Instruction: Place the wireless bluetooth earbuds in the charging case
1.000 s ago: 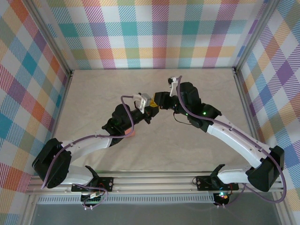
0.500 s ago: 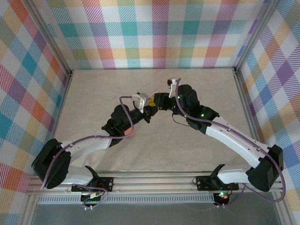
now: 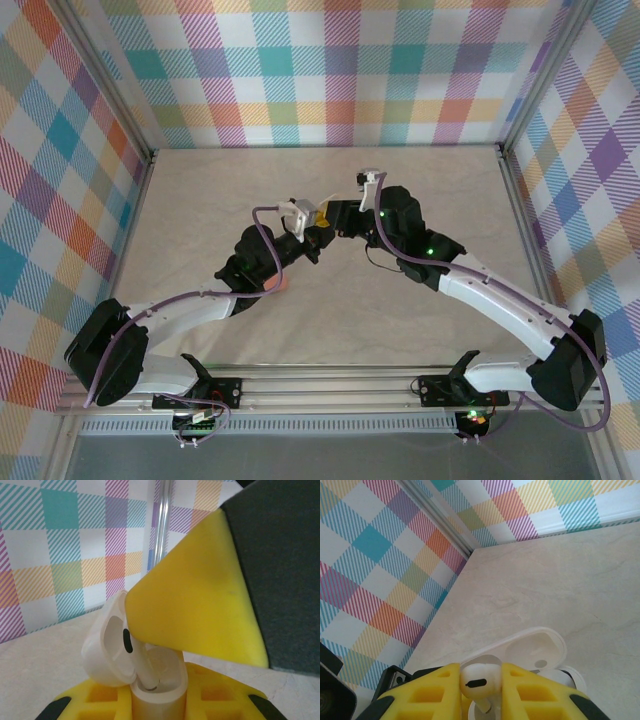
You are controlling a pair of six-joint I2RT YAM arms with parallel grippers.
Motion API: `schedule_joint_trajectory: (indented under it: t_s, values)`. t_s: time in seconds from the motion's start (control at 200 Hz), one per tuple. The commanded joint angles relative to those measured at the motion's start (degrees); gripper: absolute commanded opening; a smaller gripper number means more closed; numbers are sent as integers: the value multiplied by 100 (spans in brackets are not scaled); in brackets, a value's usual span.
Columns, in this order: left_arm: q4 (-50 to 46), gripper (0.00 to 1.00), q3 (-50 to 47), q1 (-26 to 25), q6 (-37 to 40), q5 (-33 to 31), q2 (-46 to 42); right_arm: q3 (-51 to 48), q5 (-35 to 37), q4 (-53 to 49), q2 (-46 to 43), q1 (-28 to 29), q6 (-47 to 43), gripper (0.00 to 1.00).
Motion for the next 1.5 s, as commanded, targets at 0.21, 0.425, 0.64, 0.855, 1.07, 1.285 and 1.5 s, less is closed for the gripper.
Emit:
schedule_joint_trajectory:
  t_s: [0.21,0.425,0.64,0.855,1.07,1.285,1.5]
  values:
    - [562,0,29,-54,-69,-171,-389,-205,-174,-91,16,126,-116,23]
    - [569,0,13,-52,-16,-215,-426,-153,-229,-277,19,135,-179,24]
    - [545,0,65,-56,33,-203,-423,-111,-220,-444,26,135,-157,30]
    - [519,0,62,-56,28,-212,-427,-76,-203,-461,55,135,-143,30]
    - [502,0,47,-50,39,-228,-444,-108,-117,-501,26,135,-77,31]
    - [469,0,11,-58,44,-216,-441,-205,50,-479,-44,139,189,30]
    - [531,0,-37,-56,59,-255,-465,-214,90,-586,-6,135,646,28]
